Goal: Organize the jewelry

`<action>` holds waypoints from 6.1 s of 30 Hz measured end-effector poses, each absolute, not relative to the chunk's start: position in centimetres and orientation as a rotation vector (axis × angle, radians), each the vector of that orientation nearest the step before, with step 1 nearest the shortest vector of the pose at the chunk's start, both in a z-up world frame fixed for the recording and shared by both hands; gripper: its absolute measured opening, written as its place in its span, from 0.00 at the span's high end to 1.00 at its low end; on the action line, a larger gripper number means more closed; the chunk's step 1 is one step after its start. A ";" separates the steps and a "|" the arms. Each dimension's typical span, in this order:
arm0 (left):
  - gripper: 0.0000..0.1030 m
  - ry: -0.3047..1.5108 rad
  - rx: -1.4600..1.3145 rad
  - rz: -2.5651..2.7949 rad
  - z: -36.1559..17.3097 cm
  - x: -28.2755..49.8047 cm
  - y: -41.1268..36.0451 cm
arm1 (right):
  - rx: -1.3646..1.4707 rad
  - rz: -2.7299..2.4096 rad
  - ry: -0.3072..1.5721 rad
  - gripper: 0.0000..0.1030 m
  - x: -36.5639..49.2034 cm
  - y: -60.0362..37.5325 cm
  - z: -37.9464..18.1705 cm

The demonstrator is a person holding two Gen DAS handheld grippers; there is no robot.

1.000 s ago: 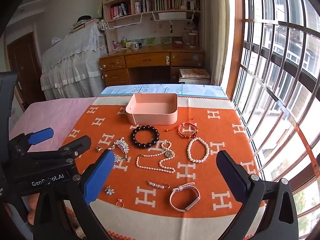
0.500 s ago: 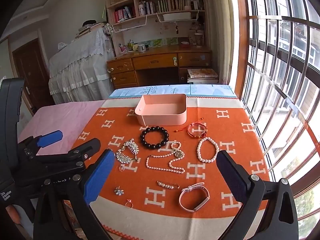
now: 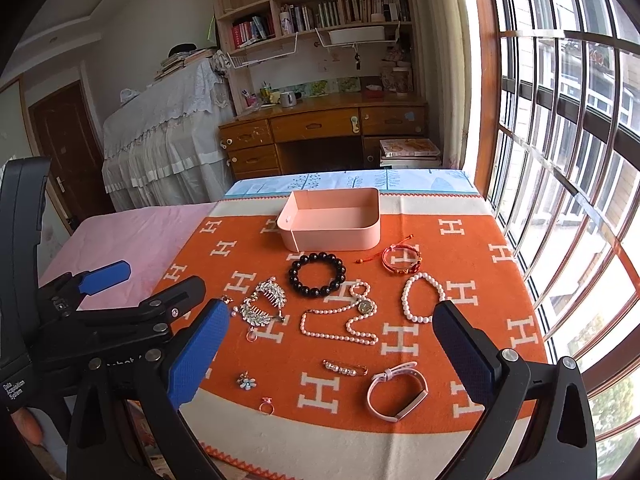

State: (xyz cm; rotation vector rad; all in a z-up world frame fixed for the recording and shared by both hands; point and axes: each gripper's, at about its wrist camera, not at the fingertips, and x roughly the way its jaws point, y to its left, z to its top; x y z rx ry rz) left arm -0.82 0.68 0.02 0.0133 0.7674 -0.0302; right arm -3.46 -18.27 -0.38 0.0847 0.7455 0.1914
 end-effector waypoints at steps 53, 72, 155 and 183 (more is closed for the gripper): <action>0.04 0.788 0.026 -0.053 -0.7 -0.1 1.5 | 0.120 0.150 0.810 0.00 -1.6 -18.2 -1.1; 0.12 0.830 0.049 -0.142 0.2 5.0 0.6 | 0.134 0.189 0.863 0.08 3.5 -21.3 -0.9; 0.97 1.317 -0.003 -0.243 -13.6 20.3 -11.8 | 0.505 0.190 1.170 0.92 11.1 -34.8 -18.8; 0.97 0.810 0.002 -0.171 12.2 23.1 -1.0 | 0.308 0.334 0.840 0.92 21.1 -25.1 3.0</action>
